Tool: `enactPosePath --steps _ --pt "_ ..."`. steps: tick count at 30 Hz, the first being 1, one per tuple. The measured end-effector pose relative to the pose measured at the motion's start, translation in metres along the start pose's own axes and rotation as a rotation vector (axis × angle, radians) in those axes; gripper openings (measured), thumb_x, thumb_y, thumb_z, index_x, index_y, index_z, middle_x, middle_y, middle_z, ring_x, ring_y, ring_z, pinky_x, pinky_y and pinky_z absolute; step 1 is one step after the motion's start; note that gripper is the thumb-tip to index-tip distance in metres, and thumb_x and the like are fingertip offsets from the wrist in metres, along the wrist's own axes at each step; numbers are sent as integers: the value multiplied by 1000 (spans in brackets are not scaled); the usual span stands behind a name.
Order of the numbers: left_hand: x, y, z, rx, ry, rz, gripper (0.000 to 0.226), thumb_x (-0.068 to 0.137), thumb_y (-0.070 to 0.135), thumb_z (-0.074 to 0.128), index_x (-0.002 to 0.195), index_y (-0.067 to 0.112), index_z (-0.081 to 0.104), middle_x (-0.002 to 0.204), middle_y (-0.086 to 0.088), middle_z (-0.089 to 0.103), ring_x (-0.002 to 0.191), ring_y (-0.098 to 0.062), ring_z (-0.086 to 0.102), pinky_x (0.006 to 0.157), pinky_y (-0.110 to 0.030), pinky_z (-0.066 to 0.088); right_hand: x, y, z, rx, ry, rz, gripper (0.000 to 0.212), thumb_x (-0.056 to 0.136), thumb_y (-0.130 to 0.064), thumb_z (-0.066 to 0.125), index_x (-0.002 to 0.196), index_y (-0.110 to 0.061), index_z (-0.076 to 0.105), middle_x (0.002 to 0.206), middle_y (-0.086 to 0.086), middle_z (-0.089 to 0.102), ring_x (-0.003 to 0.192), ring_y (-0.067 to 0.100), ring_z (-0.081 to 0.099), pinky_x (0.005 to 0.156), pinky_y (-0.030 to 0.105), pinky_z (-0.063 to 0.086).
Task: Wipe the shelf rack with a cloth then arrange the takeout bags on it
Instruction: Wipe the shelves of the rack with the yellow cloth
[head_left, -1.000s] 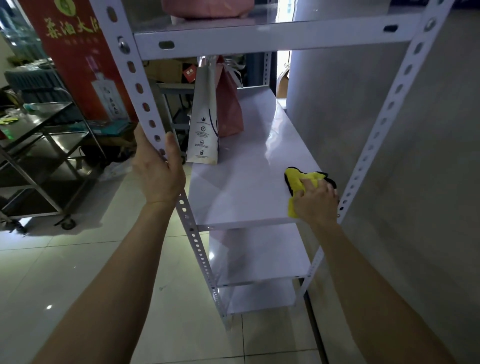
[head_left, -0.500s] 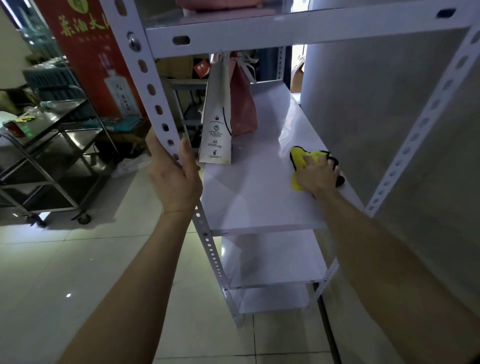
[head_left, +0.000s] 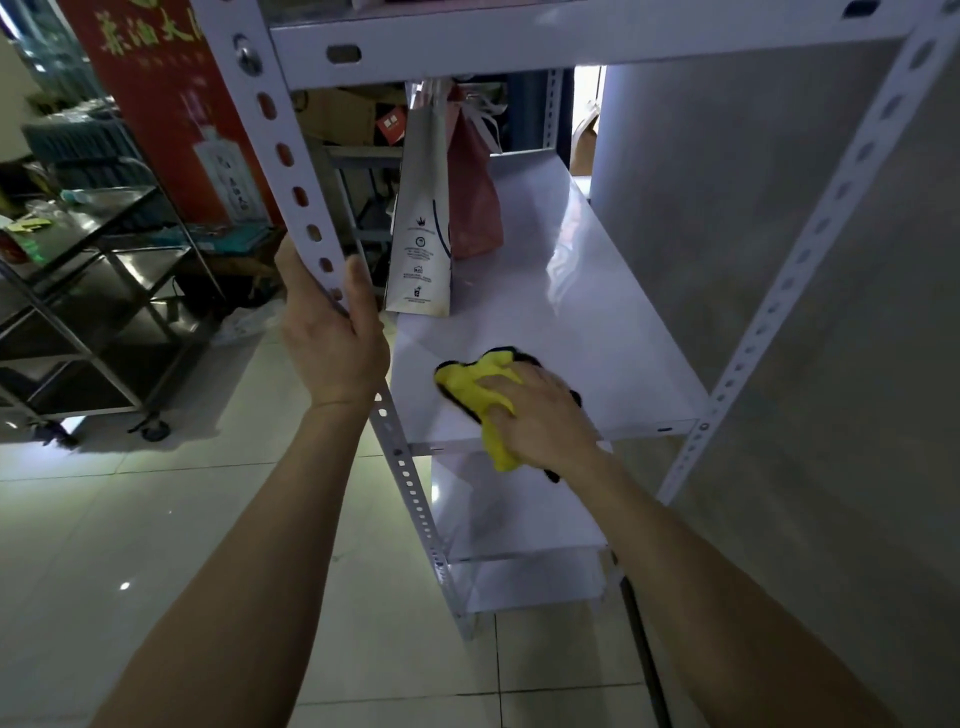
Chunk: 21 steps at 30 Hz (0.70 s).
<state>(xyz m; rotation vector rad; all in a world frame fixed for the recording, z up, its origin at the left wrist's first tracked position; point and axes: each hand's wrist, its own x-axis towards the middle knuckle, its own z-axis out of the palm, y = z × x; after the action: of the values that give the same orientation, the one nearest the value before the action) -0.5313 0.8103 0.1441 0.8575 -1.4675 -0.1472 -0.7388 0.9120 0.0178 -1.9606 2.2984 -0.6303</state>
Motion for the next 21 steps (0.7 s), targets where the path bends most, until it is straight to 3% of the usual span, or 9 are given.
enactPosePath --steps 3,6,8,12,14,16,18,19,21 --pt "0 1 -1 6 6 5 57 114 52 43 142 3 45 88 -6 66 61 -27 68 55 -47 57 -6 88 -26 -166 289 402 57 90 -46 36 135 -30 66 133 16 63 121 42 57 104 57 45" --pt "-1 4 0 3 17 15 58 114 52 42 141 1 47 86 -7 65 60 -27 67 54 -46 56 -5 91 -38 -191 274 605 53 84 -34 40 124 -20 73 125 28 62 111 48 57 104 61 41" --pt "-1 4 1 -2 15 9 58 114 53 42 140 2 47 87 -8 65 60 -27 67 54 -47 55 2 45 -23 -160 241 478 57 80 -36 42 127 -25 72 131 23 61 114 47 57 104 60 42" --pt "0 1 1 -6 17 -9 57 113 55 43 141 6 45 92 -8 68 64 -30 68 55 -48 56 4 -68 12 12 25 -87 51 87 -37 46 134 -37 66 141 4 58 127 32 53 109 48 42" --pt "-1 1 2 -1 16 -15 57 113 55 42 141 6 45 94 -7 69 63 -31 68 54 -48 56 -1 -88 16 85 -49 -248 46 95 -34 50 138 -36 65 146 1 55 134 26 48 116 44 34" --pt "-1 1 2 -7 11 -21 56 113 56 42 140 7 45 93 -6 69 62 -30 68 54 -49 56 -1 -78 3 90 -8 -276 45 98 -35 48 141 -43 60 146 -3 55 133 22 47 113 41 36" --pt "-1 2 2 1 9 -23 56 113 56 42 138 6 45 92 -6 69 61 -29 68 54 -49 57 3 -33 -4 -15 40 -214 54 89 -35 52 140 -53 52 130 -12 58 121 17 51 92 32 45" --pt "-2 2 2 5 7 -25 56 113 55 42 138 6 45 92 -6 68 61 -28 68 54 -48 57 4 -4 -9 -85 81 -123 62 83 -37 52 142 -55 47 124 -14 58 115 17 53 85 30 44" --pt "-2 4 2 5 2 -26 55 113 55 42 139 6 45 90 -6 68 61 -27 67 54 -46 58 1 59 -19 -160 232 194 64 82 -41 47 145 -47 51 129 -4 61 116 28 58 91 42 50"
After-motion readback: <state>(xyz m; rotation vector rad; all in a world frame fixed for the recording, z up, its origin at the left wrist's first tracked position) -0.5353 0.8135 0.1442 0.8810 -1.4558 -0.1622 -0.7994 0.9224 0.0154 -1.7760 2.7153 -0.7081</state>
